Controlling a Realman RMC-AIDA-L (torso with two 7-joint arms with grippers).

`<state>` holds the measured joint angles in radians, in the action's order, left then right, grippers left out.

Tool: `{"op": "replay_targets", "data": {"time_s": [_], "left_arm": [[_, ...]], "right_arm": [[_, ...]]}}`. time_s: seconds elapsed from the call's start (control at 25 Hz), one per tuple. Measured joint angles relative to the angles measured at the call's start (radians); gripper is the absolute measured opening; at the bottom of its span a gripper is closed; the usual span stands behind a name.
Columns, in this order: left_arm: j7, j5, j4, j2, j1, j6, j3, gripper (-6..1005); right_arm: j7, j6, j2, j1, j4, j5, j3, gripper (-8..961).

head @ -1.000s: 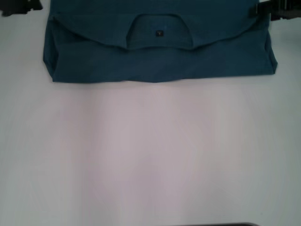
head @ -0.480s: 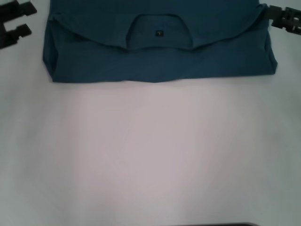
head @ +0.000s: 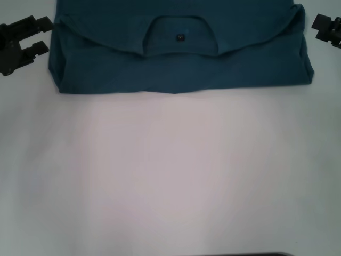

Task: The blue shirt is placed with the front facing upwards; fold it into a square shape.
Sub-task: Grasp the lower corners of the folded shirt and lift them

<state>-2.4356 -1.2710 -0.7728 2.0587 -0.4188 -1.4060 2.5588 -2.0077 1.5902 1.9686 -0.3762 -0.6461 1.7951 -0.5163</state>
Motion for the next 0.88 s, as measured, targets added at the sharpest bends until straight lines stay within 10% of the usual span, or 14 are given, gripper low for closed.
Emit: {"op": "replay_targets", "data": {"time_s": [0.88], "left_arm": [[-0.009,0.210,0.095,-0.025,-0.077,0.132,-0.052,717]], "right_arm": [[-0.001,0.006,-0.003,0.004,0.000,0.083,-0.009,841]]}}
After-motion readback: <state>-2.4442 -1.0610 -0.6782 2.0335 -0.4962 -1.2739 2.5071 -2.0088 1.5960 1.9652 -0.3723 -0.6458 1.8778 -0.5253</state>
